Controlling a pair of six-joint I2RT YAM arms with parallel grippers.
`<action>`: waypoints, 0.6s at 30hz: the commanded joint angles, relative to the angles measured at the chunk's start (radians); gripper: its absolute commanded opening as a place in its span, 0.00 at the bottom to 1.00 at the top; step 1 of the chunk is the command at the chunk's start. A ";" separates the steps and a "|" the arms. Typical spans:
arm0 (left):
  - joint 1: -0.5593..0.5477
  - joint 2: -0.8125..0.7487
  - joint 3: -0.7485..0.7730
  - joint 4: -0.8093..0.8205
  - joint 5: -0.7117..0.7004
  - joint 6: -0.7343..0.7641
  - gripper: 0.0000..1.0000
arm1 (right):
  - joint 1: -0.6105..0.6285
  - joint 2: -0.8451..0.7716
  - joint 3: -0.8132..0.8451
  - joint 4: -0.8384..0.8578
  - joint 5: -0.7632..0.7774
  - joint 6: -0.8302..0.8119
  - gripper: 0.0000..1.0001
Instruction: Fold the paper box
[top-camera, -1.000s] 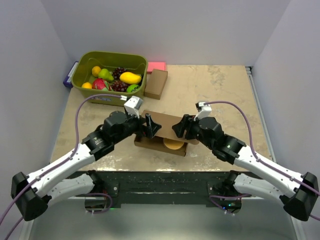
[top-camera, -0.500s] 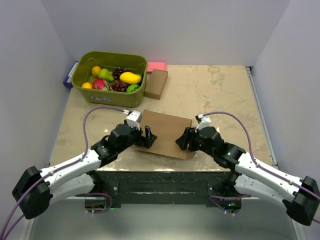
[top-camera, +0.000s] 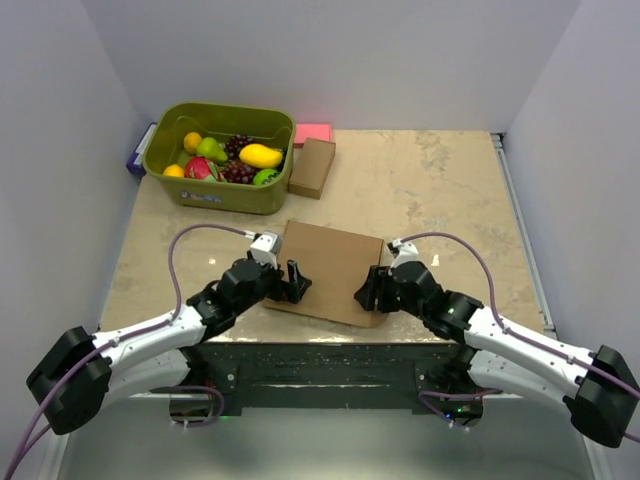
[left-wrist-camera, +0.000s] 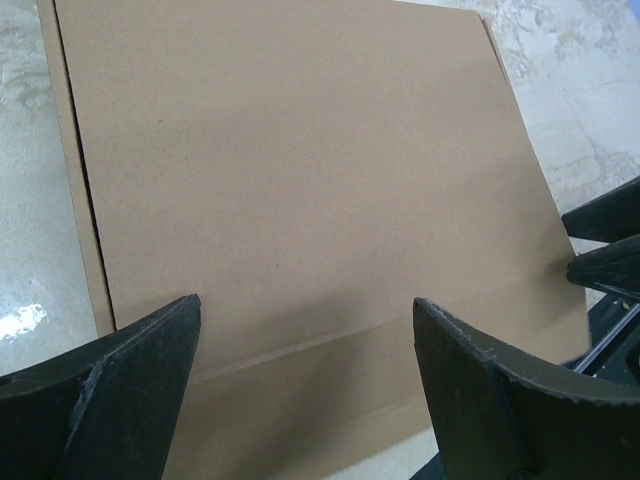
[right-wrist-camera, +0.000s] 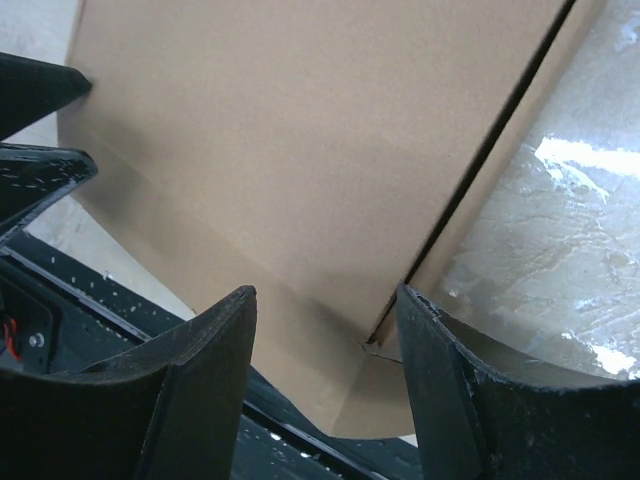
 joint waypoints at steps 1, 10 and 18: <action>-0.003 0.021 -0.045 0.044 -0.006 -0.039 0.91 | 0.005 0.008 -0.021 0.021 0.022 0.017 0.62; -0.003 0.007 -0.002 0.023 -0.011 -0.026 0.91 | 0.003 0.002 0.002 -0.014 0.036 0.024 0.64; 0.004 -0.036 0.179 -0.120 -0.089 0.091 0.93 | -0.026 -0.029 0.140 -0.122 0.116 -0.024 0.67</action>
